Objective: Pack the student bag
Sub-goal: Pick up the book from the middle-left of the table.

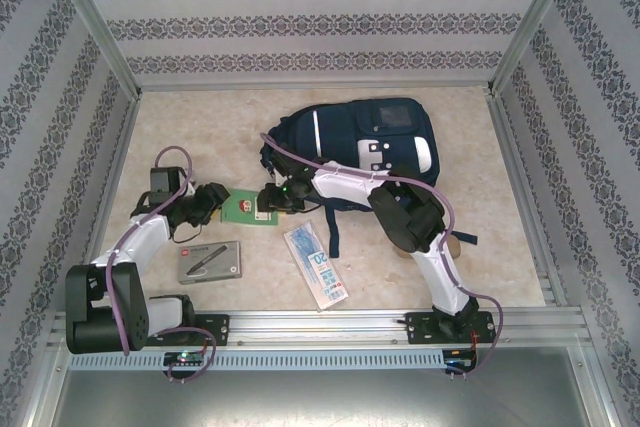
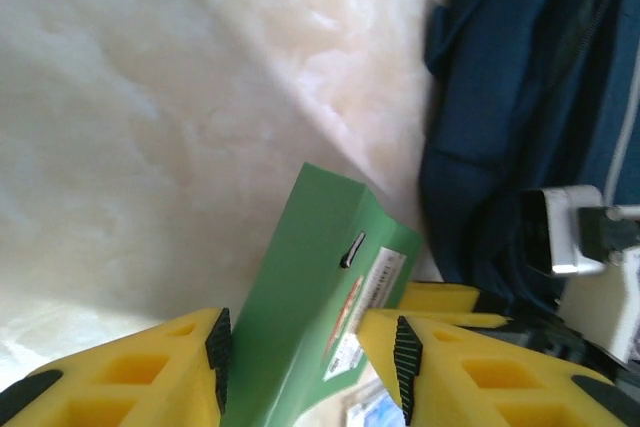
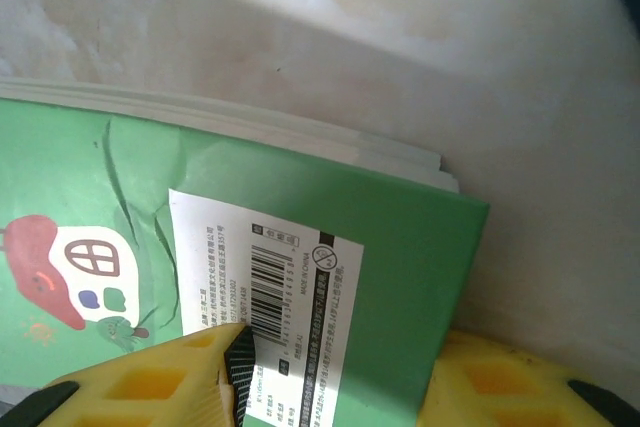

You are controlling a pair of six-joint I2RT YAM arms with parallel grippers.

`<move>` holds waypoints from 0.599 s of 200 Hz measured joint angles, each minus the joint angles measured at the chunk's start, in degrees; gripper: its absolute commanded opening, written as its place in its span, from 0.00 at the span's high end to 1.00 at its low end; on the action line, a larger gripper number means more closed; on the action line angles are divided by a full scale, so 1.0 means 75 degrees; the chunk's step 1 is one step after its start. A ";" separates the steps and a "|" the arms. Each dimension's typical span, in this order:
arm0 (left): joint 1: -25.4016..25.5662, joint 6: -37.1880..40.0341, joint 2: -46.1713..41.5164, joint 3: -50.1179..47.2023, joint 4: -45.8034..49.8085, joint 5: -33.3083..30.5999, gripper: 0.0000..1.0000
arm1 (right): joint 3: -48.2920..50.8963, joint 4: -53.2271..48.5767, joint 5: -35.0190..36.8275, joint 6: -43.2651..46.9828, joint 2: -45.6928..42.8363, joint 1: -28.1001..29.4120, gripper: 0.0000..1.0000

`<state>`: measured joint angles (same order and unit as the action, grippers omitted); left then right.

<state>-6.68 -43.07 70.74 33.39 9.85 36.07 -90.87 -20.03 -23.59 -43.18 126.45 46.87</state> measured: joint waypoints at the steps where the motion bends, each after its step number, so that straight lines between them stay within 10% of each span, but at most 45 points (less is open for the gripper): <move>1: 0.0000 0.0006 0.0000 0.0017 0.0009 0.0017 0.53 | 0.0003 0.0000 0.0000 0.0000 -0.0003 -0.0006 0.56; 120: 0.0522 0.1204 0.0548 0.1122 0.1585 0.0297 0.55 | 0.0189 -0.0221 0.0006 0.0213 -0.0242 -0.0254 0.56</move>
<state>-2.76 -34.04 74.85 41.80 21.74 38.30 -89.45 -21.69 -23.55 -41.58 124.64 44.97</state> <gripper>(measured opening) 0.452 0.436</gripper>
